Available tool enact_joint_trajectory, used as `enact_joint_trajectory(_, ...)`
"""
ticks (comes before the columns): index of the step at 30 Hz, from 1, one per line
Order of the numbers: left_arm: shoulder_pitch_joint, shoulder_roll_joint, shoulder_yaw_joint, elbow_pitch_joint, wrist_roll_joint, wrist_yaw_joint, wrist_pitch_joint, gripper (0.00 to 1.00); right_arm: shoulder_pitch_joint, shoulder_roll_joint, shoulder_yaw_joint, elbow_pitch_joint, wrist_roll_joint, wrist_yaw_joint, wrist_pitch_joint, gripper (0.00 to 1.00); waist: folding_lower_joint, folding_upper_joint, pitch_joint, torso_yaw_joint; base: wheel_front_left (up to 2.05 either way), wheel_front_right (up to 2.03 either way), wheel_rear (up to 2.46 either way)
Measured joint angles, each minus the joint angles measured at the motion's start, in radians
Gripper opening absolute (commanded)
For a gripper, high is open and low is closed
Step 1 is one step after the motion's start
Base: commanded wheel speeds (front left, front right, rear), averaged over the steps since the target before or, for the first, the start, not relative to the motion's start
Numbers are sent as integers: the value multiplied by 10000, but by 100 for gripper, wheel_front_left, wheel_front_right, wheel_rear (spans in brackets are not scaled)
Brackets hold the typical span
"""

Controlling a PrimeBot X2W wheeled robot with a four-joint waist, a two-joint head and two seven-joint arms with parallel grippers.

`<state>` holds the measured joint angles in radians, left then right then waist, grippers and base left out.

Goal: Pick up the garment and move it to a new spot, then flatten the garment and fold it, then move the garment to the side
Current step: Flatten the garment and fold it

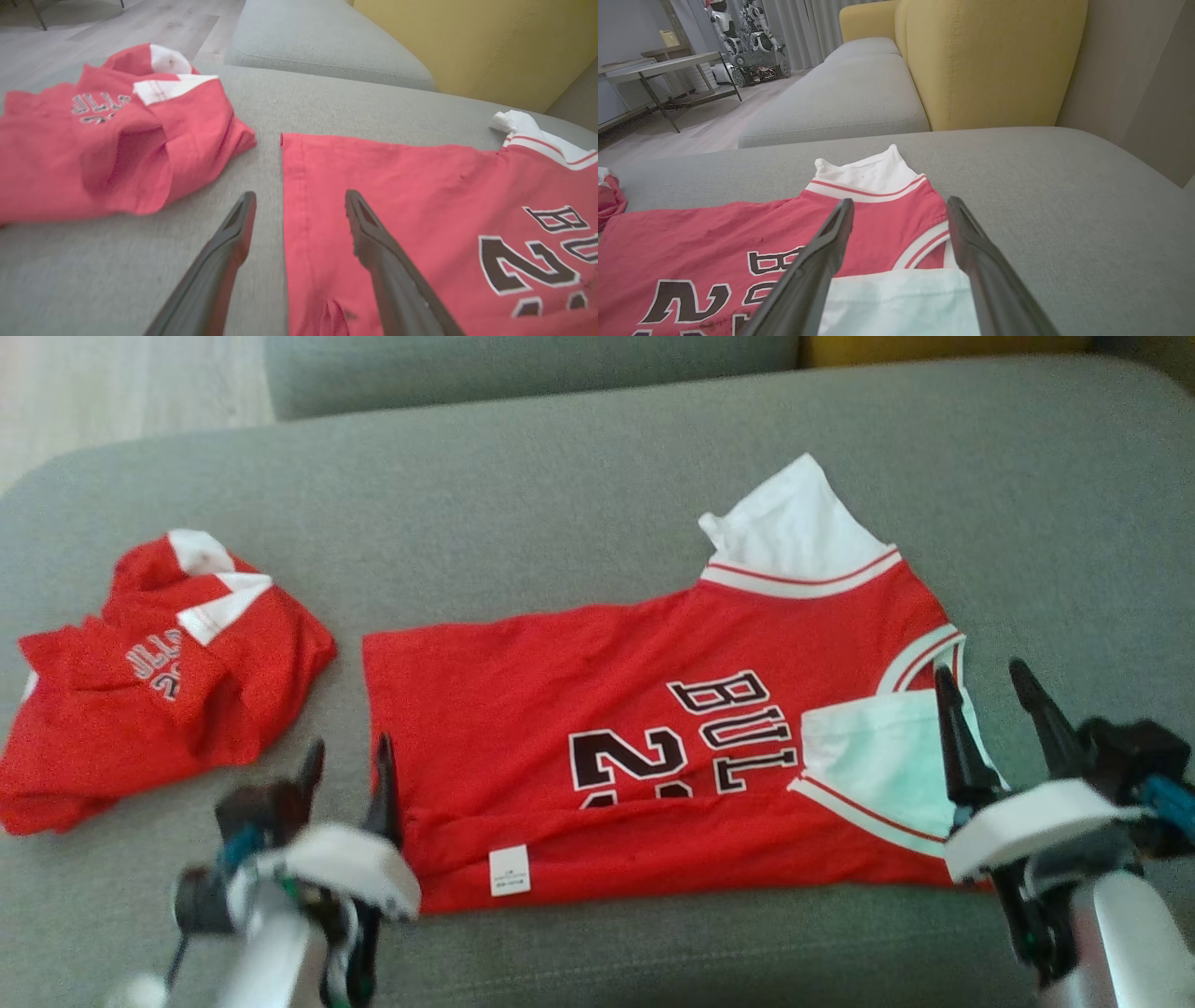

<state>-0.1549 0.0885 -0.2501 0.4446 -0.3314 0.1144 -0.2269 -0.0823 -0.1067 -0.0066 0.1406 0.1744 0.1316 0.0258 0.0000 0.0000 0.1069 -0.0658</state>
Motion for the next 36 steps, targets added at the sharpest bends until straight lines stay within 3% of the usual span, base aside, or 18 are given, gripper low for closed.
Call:
enact_joint_trajectory(9,-2716,514,-251,2178,414,-180,938,100,-948,-12,571,-100,-88,0,-150,100,0,0,946,-584,0,0,0)
enact_joint_trajectory(20,-3956,790,-244,4008,491,-199,830,100,-1215,13,681,184,-159,0,-399,100,1,0,1449,-1049,0,0,0)
enact_joint_trajectory(29,-4603,849,-382,5009,502,-466,500,100,-1347,71,686,382,-194,0,-493,100,0,0,1575,-1124,0,0,0)
enact_joint_trajectory(30,-4672,844,-399,5099,502,-514,493,92,-1345,79,683,403,-221,0,-493,100,0,0,1580,-1116,0,0,0)
enact_joint_trajectory(31,-4727,838,-420,5173,502,-579,489,10,-1345,86,669,410,-263,0,-493,100,0,0,1587,-1103,0,0,0)
enact_joint_trajectory(32,-4772,825,-453,5241,500,-677,445,0,-1345,98,660,412,-265,0,-493,100,0,0,1593,-1085,0,0,0)
enact_joint_trajectory(36,-4846,658,-499,5298,481,-802,109,0,-1392,58,667,477,-280,0,-468,100,0,0,1610,-962,0,0,0)
